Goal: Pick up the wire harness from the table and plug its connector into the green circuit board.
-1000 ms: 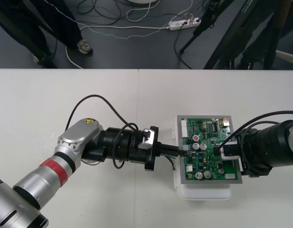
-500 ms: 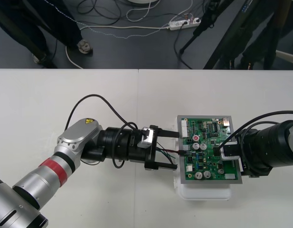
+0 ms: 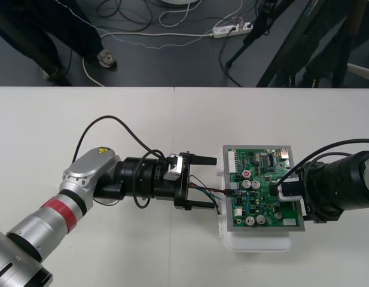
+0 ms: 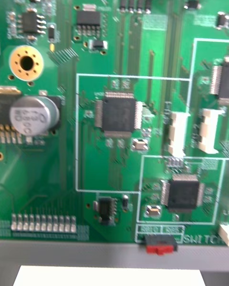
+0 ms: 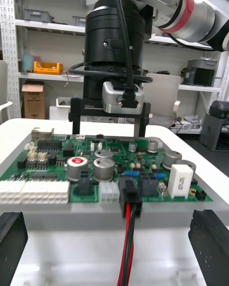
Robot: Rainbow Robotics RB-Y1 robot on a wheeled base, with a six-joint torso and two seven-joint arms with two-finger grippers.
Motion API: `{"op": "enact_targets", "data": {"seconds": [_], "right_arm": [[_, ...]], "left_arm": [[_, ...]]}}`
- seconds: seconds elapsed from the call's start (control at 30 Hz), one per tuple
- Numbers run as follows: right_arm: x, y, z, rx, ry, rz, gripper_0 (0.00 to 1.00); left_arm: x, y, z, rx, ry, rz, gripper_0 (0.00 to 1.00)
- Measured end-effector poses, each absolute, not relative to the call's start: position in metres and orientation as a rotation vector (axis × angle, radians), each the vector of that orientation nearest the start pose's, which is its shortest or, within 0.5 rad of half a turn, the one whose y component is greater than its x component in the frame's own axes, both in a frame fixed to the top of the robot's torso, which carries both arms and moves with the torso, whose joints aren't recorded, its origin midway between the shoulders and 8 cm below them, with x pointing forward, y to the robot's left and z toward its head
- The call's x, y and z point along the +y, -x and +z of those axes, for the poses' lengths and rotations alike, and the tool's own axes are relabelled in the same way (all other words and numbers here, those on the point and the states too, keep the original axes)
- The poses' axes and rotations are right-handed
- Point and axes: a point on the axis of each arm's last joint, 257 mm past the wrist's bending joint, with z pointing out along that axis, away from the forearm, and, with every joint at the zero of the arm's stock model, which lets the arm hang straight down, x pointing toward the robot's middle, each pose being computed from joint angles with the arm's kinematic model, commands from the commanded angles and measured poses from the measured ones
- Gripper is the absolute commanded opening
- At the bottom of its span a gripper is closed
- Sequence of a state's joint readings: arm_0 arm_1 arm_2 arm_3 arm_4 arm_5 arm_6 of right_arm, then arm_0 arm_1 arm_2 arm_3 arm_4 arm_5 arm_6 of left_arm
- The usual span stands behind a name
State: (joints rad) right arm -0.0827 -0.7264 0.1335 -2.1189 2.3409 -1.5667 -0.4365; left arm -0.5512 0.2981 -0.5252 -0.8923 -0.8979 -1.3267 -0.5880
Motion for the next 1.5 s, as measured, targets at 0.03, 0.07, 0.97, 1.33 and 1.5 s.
{"op": "enact_targets", "data": {"seconds": [0.03,0.07,0.97,1.33,1.5], "right_arm": [[-0.252,-0.363,-0.286,1.881,2.024,-0.176,1.00],[-0.253,-0.365,-0.284,1.882,2.018,-0.180,1.00],[-0.313,-0.367,-0.168,1.830,1.807,-0.089,1.00],[-0.295,-0.348,-0.134,1.720,1.648,0.361,1.00],[-0.298,-0.350,-0.133,1.582,1.751,0.298,1.00]], "left_arm": [[-0.054,-0.370,-0.230,0.939,-1.356,-1.093,1.00],[-0.051,-0.372,-0.231,0.943,-1.354,-1.089,1.00],[0.079,-0.390,-0.239,1.064,-1.430,-0.888,1.00],[0.134,-0.374,-0.231,1.121,-1.505,-0.808,1.00],[0.157,-0.366,-0.219,1.112,-1.573,-0.732,1.00]]}}
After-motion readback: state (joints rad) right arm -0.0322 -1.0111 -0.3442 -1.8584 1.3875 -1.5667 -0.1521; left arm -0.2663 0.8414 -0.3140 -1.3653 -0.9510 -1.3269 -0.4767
